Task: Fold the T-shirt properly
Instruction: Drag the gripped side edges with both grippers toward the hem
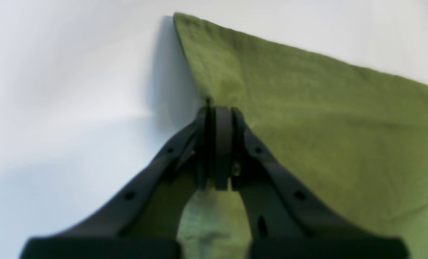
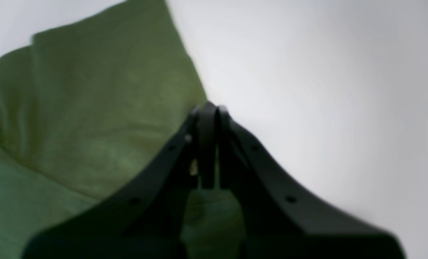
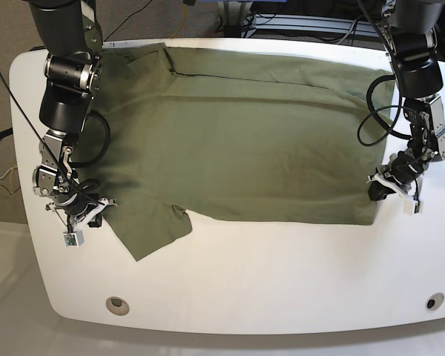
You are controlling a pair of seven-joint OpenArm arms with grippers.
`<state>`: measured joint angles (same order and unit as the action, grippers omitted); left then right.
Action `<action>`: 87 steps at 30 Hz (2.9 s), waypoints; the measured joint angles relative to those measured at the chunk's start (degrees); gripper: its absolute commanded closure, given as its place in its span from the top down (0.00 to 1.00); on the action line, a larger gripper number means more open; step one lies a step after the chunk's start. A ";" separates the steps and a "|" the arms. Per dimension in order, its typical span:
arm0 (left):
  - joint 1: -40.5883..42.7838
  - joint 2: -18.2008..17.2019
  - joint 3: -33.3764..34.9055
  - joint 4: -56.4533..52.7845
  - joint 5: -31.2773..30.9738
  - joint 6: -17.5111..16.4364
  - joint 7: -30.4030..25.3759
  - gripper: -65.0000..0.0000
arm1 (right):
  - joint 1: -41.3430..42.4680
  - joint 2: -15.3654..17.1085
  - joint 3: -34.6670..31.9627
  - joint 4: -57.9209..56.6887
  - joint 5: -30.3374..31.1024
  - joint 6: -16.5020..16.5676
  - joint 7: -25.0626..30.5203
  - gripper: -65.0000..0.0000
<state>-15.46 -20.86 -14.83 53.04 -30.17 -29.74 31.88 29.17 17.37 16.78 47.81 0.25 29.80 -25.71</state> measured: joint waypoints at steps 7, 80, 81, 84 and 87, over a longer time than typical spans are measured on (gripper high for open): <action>0.50 0.13 0.00 0.02 0.13 0.11 0.24 0.00 | -3.17 -0.70 0.22 4.61 0.61 -0.44 0.09 0.00; 3.17 0.22 0.28 2.23 1.88 0.74 1.75 0.00 | 4.28 1.18 2.12 -20.90 4.92 -0.83 16.22 0.60; 3.15 0.22 0.28 2.23 1.90 0.74 1.73 0.00 | 4.28 1.22 2.10 -21.29 4.92 -0.83 16.90 0.60; 3.21 0.17 0.33 2.27 1.97 0.79 1.75 0.00 | 4.33 1.42 2.12 -22.69 5.11 -0.55 18.97 0.60; 3.30 0.17 0.33 2.32 1.92 0.76 1.73 0.00 | 4.42 1.68 1.97 -23.30 5.42 -0.37 19.69 0.60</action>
<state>-12.16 -20.69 -14.50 55.35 -28.25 -28.97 33.61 33.58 19.05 18.74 24.51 5.67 29.43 -6.02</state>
